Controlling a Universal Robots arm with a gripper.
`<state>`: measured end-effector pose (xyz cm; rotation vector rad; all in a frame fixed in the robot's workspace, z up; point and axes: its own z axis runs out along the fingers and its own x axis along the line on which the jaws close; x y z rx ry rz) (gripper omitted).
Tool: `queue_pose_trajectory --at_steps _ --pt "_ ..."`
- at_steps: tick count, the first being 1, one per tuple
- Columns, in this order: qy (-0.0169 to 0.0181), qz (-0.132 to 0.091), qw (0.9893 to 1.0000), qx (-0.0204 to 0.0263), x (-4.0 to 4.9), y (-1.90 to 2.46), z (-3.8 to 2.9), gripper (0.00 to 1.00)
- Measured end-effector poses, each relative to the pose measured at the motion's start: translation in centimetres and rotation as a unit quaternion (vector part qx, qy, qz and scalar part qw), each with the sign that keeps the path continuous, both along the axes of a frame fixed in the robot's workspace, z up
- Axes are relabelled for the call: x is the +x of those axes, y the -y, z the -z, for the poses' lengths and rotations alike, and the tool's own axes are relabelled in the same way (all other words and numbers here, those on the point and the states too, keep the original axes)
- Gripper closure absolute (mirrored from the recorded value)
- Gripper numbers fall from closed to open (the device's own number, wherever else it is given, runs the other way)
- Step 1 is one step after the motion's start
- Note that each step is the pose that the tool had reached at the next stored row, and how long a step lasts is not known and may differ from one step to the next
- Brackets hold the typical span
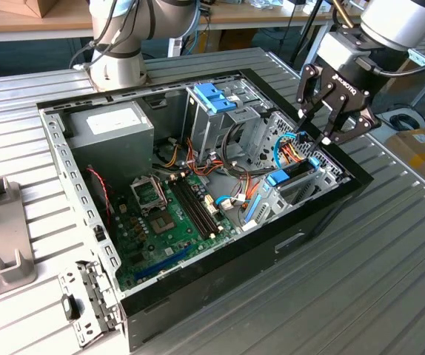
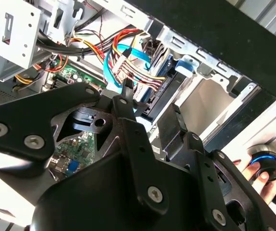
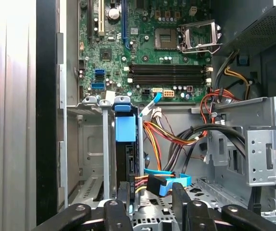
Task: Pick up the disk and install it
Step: 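Insert the second disk wire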
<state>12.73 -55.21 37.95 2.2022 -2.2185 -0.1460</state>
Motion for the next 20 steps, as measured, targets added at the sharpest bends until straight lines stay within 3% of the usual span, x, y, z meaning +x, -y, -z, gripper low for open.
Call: queue_pose_trajectory --at_steps 8,14,20 --pt "0.0001 0.000 1.0000 -0.0007 -0.17 0.00 0.00 0.52" --pt "0.0001 0.000 1.0000 -0.0008 -0.18 0.00 -0.01 0.79" --pt "0.0001 0.000 1.0000 -0.0007 -0.19 0.00 0.00 0.79"
